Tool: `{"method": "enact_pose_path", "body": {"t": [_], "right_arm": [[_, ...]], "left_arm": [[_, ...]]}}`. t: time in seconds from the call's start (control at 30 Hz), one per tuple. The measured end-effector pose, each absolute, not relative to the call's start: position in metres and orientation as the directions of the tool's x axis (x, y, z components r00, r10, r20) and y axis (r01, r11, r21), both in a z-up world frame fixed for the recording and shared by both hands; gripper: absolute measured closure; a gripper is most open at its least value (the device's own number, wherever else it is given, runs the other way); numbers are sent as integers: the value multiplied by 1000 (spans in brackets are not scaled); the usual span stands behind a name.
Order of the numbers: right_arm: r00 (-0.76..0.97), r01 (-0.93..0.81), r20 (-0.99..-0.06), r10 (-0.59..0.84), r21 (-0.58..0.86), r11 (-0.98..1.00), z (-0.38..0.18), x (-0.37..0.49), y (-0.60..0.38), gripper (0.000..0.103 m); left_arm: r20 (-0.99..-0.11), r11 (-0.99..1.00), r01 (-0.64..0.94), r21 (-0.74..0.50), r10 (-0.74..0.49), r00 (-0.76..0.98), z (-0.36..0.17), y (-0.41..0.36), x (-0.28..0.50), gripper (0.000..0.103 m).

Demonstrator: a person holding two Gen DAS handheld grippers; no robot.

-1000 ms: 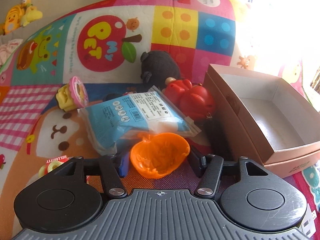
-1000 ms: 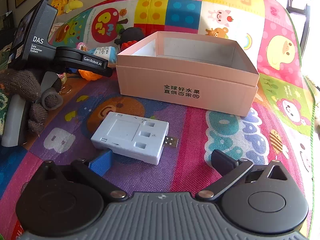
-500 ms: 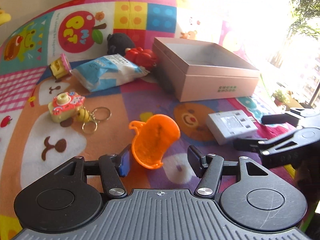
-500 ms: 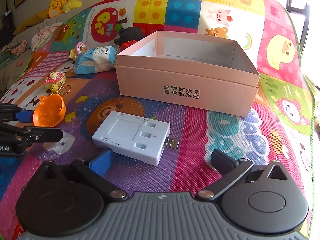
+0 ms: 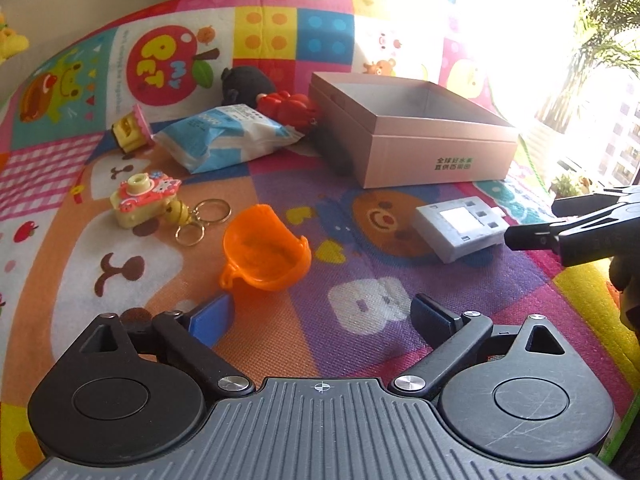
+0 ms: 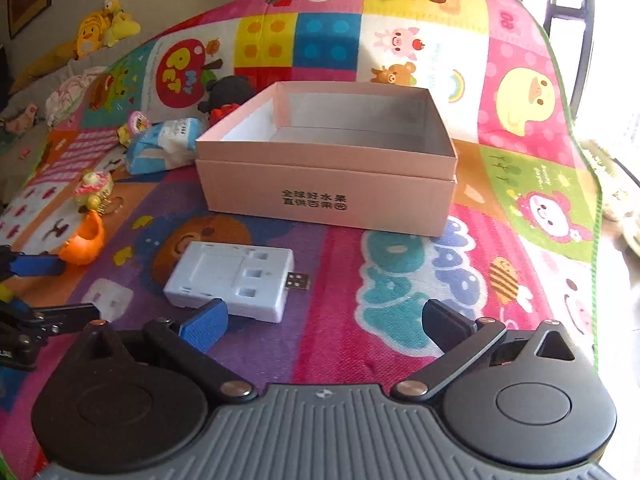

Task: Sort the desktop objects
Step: 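Carry the reader and orange cup into the pink box while both grippers release them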

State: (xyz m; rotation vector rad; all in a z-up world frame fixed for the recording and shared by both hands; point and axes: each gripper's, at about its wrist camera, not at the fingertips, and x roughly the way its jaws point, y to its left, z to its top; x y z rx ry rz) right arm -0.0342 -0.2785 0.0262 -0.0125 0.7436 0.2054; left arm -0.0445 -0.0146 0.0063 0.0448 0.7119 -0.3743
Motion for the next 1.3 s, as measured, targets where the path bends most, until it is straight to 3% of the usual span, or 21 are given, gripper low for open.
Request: {"method": "enact_pose_path", "body": {"t": [0.07, 0.33, 0.4, 0.53, 0.8, 1.0, 1.3], "right_arm": [[715, -234, -661, 227, 80, 969, 29, -35, -265, 0], [690, -223, -698, 190, 45, 974, 10, -7, -217, 0], [698, -224, -697, 163, 4, 975, 8, -7, -213, 10], [712, -226, -685, 154, -15, 974, 11, -14, -222, 10], [716, -209, -688, 120, -46, 977, 14, -29, -245, 10], [716, -208, -687, 124, -41, 977, 14, -35, -249, 10], [722, -210, -682, 117, -56, 976, 11, -35, -247, 10]], "left_arm": [[-645, 932, 351, -87, -322, 694, 6, -16, -45, 3], [-644, 936, 344, -77, -310, 699, 5, -17, -47, 3], [-643, 935, 343, -87, -316, 698, 6, -15, -47, 2], [-633, 933, 338, -123, -336, 697, 10, -10, -41, 2], [-602, 932, 363, -15, -298, 741, 23, -12, -11, 2], [-647, 881, 455, -132, -424, 634, 17, -20, -13, 2], [-650, 835, 538, -117, -474, 594, 17, -25, -32, 2]]}}
